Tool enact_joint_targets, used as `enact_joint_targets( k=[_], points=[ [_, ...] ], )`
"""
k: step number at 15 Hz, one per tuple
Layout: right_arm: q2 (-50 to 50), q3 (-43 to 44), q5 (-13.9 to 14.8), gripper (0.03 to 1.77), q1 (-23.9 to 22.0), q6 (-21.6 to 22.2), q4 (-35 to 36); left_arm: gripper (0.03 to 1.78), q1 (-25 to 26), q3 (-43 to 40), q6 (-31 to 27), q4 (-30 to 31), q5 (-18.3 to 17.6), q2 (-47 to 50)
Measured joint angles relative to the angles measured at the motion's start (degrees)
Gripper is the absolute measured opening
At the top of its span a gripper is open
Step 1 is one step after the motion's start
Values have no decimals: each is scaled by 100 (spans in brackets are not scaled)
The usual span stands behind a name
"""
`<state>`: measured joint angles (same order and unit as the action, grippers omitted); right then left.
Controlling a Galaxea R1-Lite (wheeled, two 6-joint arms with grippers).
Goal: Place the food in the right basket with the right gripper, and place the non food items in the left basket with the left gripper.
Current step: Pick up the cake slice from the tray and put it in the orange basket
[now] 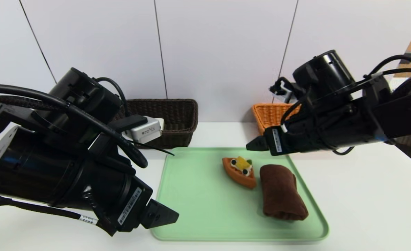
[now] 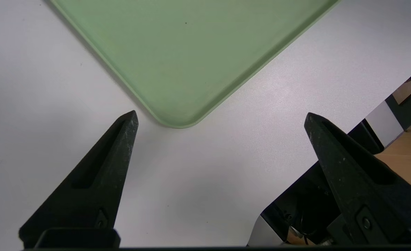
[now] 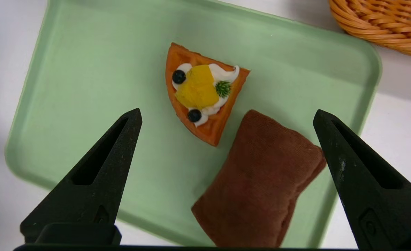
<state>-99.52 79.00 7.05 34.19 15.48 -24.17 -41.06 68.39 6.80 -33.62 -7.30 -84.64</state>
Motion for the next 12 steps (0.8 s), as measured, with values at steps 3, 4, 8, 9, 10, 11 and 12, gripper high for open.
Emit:
enact_joint_targets(
  k=[3,4,8,9,10,11,12],
  points=[
    [-430,162,413,170,249,522,1,169,2,10,5,5,-2,-23],
    [-552,206,485,170,310,670,6,169,2,10,9,6,-5,-26],
    [-959,389,720,170,550,933,6,169,13,10,2,6,4,-30],
    [-1037,435,723,170,590,935,11,169,18,10,5,6,4,-30],
    [-1108,460,728,170,616,931,9,169,18,10,6,5,4,-30],
    [-1180,474,731,170,644,929,9,169,18,7,9,6,6,-30],
    [-1254,494,747,170,673,924,9,169,18,7,9,6,6,-30]
  ],
)
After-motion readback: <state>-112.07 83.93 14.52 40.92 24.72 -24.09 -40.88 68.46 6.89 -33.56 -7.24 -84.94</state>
